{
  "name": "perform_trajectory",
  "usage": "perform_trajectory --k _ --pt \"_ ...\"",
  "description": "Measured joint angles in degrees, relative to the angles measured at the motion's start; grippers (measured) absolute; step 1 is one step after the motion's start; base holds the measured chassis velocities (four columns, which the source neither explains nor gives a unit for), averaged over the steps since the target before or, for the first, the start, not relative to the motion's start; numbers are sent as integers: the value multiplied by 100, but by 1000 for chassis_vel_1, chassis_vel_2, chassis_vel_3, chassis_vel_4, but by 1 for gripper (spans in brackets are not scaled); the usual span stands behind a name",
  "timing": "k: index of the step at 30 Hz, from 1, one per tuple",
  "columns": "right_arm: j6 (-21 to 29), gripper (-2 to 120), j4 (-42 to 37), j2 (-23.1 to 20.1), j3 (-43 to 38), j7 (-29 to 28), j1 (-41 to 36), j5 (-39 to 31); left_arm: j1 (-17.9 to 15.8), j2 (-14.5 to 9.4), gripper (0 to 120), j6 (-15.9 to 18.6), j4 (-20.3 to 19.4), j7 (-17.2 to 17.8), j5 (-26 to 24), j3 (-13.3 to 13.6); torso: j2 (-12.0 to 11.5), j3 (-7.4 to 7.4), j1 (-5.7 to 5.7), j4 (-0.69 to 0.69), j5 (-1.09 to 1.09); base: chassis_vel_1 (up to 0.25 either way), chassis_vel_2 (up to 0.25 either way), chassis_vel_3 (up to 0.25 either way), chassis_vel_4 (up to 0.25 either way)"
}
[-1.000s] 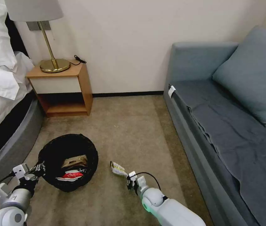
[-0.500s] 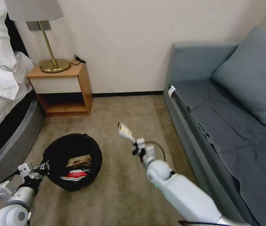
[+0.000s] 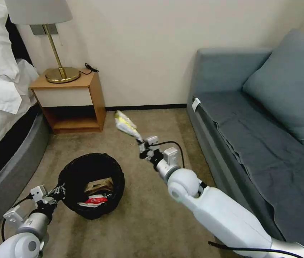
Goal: Pick up the trash bin, then pick up the garbage on the floor and place it into the trash bin.
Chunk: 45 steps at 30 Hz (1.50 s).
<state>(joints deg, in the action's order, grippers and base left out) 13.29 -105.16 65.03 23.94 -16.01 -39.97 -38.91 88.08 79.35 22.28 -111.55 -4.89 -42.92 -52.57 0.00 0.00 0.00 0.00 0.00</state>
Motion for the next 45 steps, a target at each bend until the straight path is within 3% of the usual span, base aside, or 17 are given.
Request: perform_trajectory --k 16,32,45 --pt "73 0 -151 224 1227 93 180 166 10 152 5 47 -75 57 68 89 0 0 0 1 0 0 0 0 0" --pt "64 0 -141 99 1432 120 -100 497 -20 140 5 136 -83 129 -20 91 0 0 0 0 0 0 0 0 0" --pt "96 45 -221 25 1449 77 -90 519 -31 157 5 144 -64 137 -34 86 0 0 0 0 0 0 0 0 0"
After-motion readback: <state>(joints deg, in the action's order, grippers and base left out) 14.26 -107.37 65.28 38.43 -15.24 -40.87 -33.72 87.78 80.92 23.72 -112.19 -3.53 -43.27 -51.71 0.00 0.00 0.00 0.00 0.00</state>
